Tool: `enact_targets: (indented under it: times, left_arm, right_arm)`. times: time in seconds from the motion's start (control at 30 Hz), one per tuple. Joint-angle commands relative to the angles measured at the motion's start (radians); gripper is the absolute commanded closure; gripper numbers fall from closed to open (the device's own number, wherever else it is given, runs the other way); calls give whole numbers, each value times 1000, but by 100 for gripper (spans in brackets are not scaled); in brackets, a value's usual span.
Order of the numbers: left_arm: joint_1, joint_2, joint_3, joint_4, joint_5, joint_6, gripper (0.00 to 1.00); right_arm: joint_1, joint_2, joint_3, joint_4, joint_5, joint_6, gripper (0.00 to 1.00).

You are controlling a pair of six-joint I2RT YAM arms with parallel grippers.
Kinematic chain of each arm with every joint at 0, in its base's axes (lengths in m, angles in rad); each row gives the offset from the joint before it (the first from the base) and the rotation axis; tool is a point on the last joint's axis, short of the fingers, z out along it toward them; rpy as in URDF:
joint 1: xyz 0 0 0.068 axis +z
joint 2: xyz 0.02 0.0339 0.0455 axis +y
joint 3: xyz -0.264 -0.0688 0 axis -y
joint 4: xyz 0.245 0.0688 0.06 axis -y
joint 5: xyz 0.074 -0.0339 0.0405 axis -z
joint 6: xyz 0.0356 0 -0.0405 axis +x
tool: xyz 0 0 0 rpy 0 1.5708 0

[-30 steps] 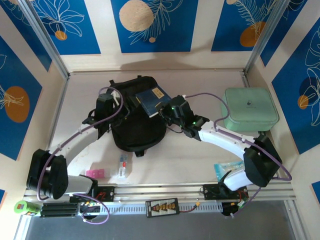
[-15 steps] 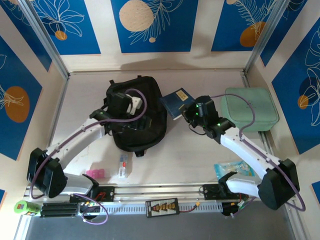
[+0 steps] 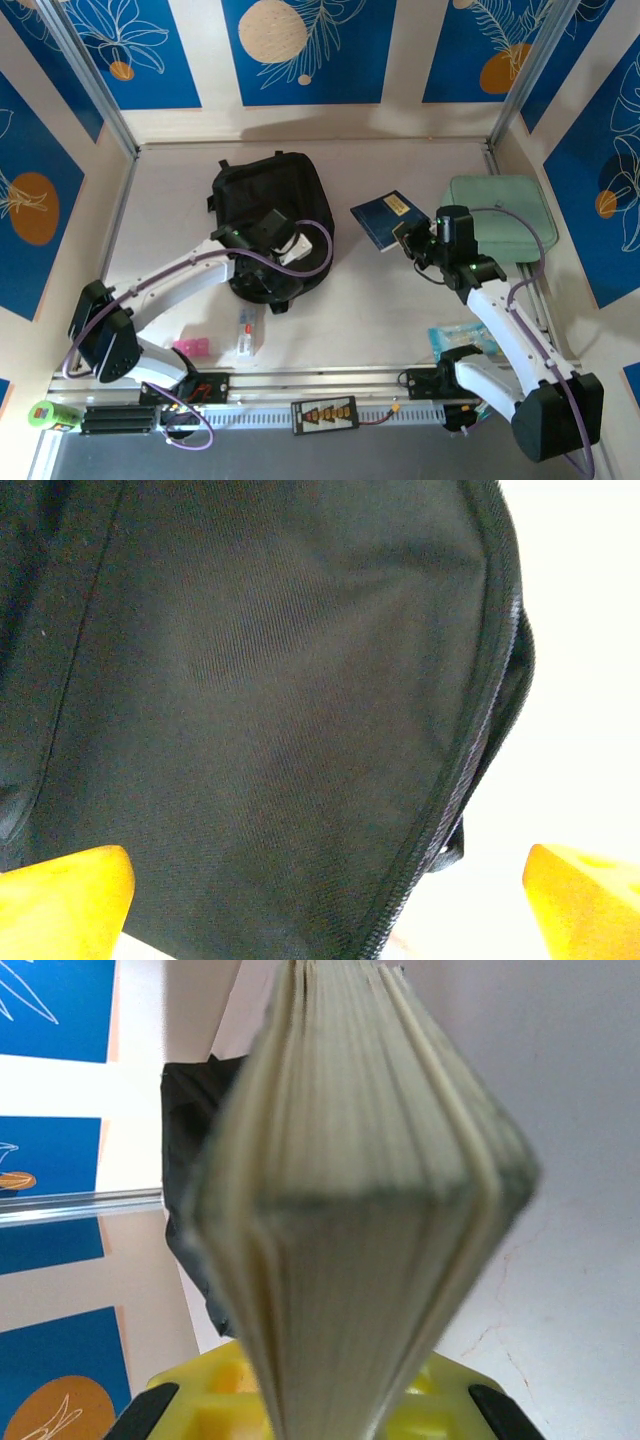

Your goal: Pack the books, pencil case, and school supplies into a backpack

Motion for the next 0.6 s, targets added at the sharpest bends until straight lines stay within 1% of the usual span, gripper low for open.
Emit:
enact_targets:
  times: [0.0, 0.3, 0.33, 0.37, 0.47, 0.57]
  left_arm:
    - [-19, 41, 2, -79, -87, 79, 1]
    - [-21, 135, 59, -106, -238, 113, 6]
    - [-21, 140, 65, -98, -259, 119, 10]
    - [-21, 143, 73, -89, -278, 120, 17]
    - [-22, 130, 101, -73, -285, 118, 30]
    - [-23, 76, 107, -45, -255, 128, 37]
  right_arm:
    - [-16, -37, -24, 46, -68, -25, 100]
    - [-48, -44, -42, 81, -91, -2, 100]
    - [-55, -38, -42, 90, -103, 2, 100]
    - [-62, -30, -40, 100, -117, 6, 100]
    - [-69, -9, -30, 108, -138, 13, 100]
    - [-70, -6, -25, 108, -132, 14, 100]
